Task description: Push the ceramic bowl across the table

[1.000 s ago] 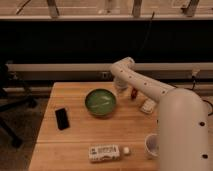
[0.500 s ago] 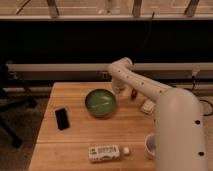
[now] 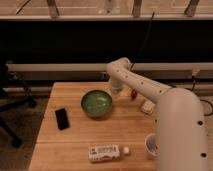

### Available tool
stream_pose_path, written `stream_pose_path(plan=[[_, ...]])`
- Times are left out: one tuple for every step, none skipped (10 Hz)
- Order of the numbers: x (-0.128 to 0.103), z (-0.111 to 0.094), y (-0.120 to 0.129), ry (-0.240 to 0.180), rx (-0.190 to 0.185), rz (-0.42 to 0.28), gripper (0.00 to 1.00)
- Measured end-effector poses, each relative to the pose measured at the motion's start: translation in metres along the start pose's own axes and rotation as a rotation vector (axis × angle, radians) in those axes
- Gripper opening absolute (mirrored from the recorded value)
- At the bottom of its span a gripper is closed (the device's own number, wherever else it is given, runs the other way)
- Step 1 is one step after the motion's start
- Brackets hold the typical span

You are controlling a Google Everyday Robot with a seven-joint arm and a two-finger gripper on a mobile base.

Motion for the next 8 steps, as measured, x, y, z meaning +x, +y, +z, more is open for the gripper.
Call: stream_pose_path(plan=[[-0.004,-0.001,0.001,-0.009,0.000,-0.009,0.00],[-0.009,-0.002,0.001,-0.018,0.001,-0.022,0.00],[-0.016,-0.003,0.001,-0.028,0.003,-0.038,0.00],[-0.020,-0.003,0.001,-0.032,0.004,-0.047,0.00],[-0.024,-0.003,0.001,-0.036,0.003,-0.058,0.00],[-0.028,-0.001,0.000,-0.039,0.001,-0.070,0.00],[-0.032,0.000,0.000,-0.043,-0.001,-0.084,0.00],[-0.036,0.001,-0.001,-0.046,-0.001,-0.095,0.00]])
